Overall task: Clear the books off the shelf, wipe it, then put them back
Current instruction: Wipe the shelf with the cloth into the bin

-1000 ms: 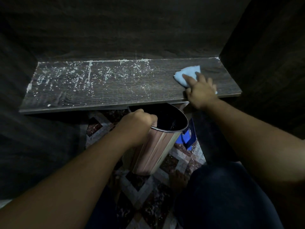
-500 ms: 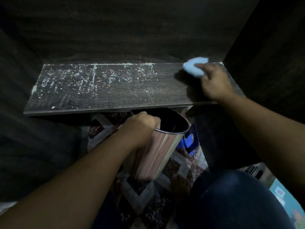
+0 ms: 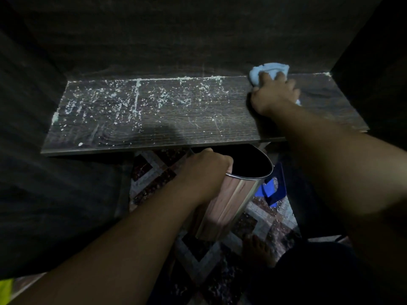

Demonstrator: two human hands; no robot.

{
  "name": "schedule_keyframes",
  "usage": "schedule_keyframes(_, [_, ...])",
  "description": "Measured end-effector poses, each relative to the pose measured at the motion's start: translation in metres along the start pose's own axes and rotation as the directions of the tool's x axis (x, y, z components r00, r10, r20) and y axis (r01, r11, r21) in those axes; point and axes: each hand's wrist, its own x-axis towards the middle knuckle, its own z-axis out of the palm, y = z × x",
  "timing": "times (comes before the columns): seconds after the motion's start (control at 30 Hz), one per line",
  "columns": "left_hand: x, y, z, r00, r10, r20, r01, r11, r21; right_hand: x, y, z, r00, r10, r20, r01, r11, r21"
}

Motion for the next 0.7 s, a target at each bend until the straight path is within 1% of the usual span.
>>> schedule_keyframes(0.1, [-0.001, 0.001, 0.002, 1.000, 0.022, -0.018, -0.022, 1.000, 0.009, -0.003, -0.012, 0.009, 0.977, -0.212, -0.016, 0.211, 0.975, -0.071])
schedule_keyframes(0.2, [-0.002, 0.001, 0.003, 1.000, 0.017, -0.003, -0.017, 1.000, -0.004, -0.006, -0.006, 0.008, 0.946, -0.323, -0.002, 0.322, 0.945, -0.048])
schedule_keyframes(0.33, [-0.005, 0.000, -0.001, 1.000, 0.025, 0.007, -0.025, 1.000, 0.010, -0.029, 0.008, 0.012, 0.893, -0.448, -0.045, 0.448, 0.894, -0.015])
schedule_keyframes(0.57, [-0.017, 0.002, -0.007, 0.998, 0.024, 0.052, -0.026, 0.999, 0.048, -0.082, 0.044, 0.017, 0.785, -0.619, -0.002, 0.618, 0.782, 0.081])
schedule_keyframes(0.63, [-0.021, 0.003, -0.009, 0.997, 0.024, 0.070, -0.027, 0.998, 0.050, -0.089, 0.052, 0.015, 0.761, -0.648, -0.026, 0.646, 0.754, 0.117])
schedule_keyframes(0.7, [-0.024, 0.004, -0.012, 0.996, 0.016, 0.084, -0.020, 0.998, 0.053, -0.089, 0.056, 0.011, 0.776, -0.622, -0.101, 0.630, 0.757, 0.174])
